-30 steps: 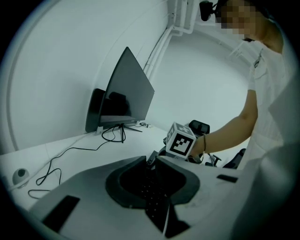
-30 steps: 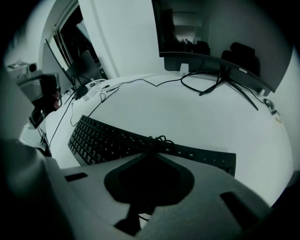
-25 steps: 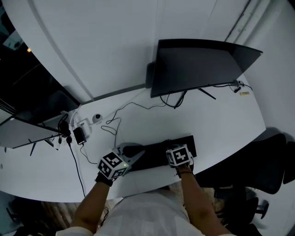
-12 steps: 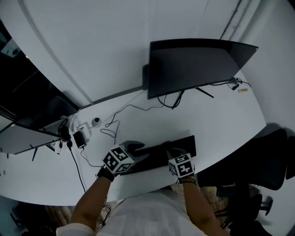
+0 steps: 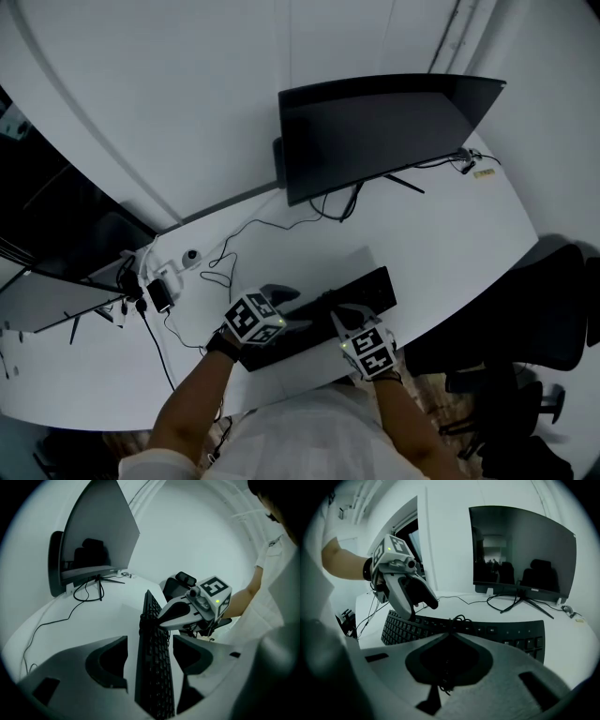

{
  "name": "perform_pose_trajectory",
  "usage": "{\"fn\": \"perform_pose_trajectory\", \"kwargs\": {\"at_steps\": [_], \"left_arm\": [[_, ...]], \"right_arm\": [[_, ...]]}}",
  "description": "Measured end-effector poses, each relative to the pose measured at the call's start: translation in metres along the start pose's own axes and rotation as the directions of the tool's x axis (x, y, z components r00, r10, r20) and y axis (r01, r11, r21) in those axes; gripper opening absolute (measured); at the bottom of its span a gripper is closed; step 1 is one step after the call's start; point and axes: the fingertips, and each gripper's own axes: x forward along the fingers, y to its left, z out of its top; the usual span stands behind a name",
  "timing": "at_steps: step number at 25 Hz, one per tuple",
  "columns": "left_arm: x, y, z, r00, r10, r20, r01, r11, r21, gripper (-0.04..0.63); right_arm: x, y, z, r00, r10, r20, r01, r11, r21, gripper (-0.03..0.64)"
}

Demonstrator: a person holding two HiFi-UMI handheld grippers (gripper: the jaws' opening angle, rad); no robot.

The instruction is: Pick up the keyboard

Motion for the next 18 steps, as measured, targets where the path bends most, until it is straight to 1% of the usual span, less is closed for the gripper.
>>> {"fn": "perform_pose_trajectory", "kwargs": {"at_steps": [3, 7, 11, 18], "left_arm": [[0.009, -0.002, -0.009, 0.999, -0.031, -0.038, 0.03, 0.999, -0.029, 0.286], [0.02, -0.008, -0.021, 0.992, -0.075, -0.097, 0.072, 0.997, -0.035, 0.298], [0.03, -0.019, -0.03, 0.979, -0.142, -0.149, 0.137, 0.99, -0.044, 0.301], [0.036, -0.031, -0.037, 0.955, -0.206, -0.212, 0.202, 0.979, -0.039, 0.301]], "right_arm": [[-0.006, 0.006, 0.01, 1.0, 0.008, 0.024, -0.007, 0.999, -0.052, 0.012], [-0.011, 0.013, 0.023, 0.999, 0.015, 0.043, -0.009, 0.993, -0.119, 0.012], [-0.015, 0.02, 0.039, 0.998, 0.024, 0.056, -0.012, 0.979, -0.205, 0.012], [-0.022, 0.034, 0.067, 0.996, 0.038, 0.082, -0.01, 0.947, -0.322, 0.012]]}}
